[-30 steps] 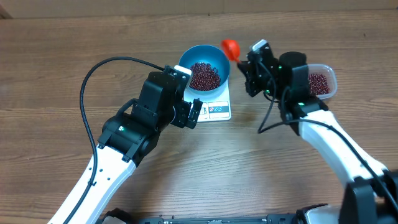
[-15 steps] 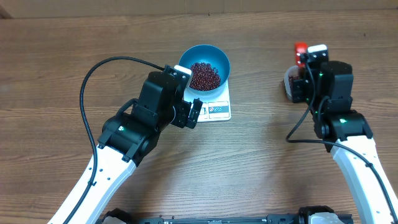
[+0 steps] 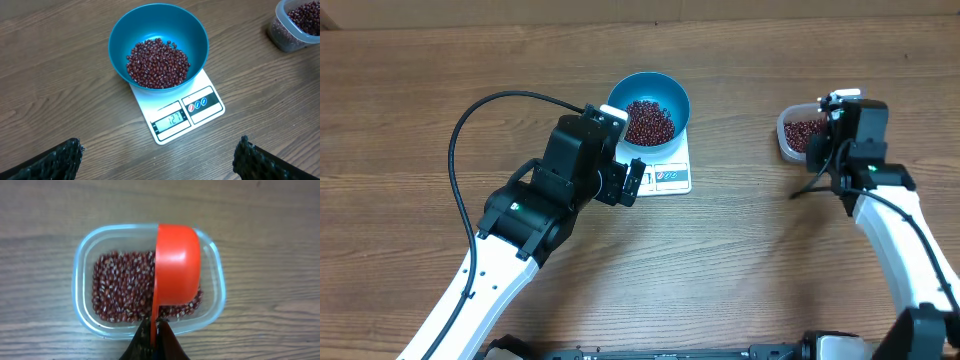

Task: Scoop item into bowl and weigh 150g on scale
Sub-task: 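Move the empty scoop right back over the bean tub, then dip the red scoop into the beans and scoop with the right gripper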

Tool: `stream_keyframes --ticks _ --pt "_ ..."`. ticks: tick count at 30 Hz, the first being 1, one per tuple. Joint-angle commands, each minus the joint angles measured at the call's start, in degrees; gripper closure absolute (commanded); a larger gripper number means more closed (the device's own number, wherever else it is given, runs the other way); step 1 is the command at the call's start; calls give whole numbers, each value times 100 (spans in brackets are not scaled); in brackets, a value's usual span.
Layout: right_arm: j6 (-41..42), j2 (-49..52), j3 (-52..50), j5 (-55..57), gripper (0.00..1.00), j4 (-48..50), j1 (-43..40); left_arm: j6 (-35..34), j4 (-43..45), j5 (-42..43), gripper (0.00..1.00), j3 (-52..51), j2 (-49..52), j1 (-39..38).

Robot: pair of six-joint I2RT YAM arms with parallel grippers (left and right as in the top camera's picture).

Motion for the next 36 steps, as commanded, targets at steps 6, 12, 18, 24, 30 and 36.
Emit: stream_keyframes --ticks 6,12,18,24,30,36 --pt "22 538 11 199 96 55 -20 26 7 -50 1 138 24 24" --pt "-326 669 11 498 96 28 -20 26 7 -50 1 138 24 24" --pt "-459 682 11 708 96 35 -20 26 7 -50 0 138 24 24" --pt "-535 686 7 632 96 -107 -20 26 7 -50 0 138 24 24" --pt "-533 686 7 162 96 -442 -17 26 7 -50 0 138 24 24" --pt "-490 686 7 -479 96 -520 -17 26 7 -50 0 138 24 24"
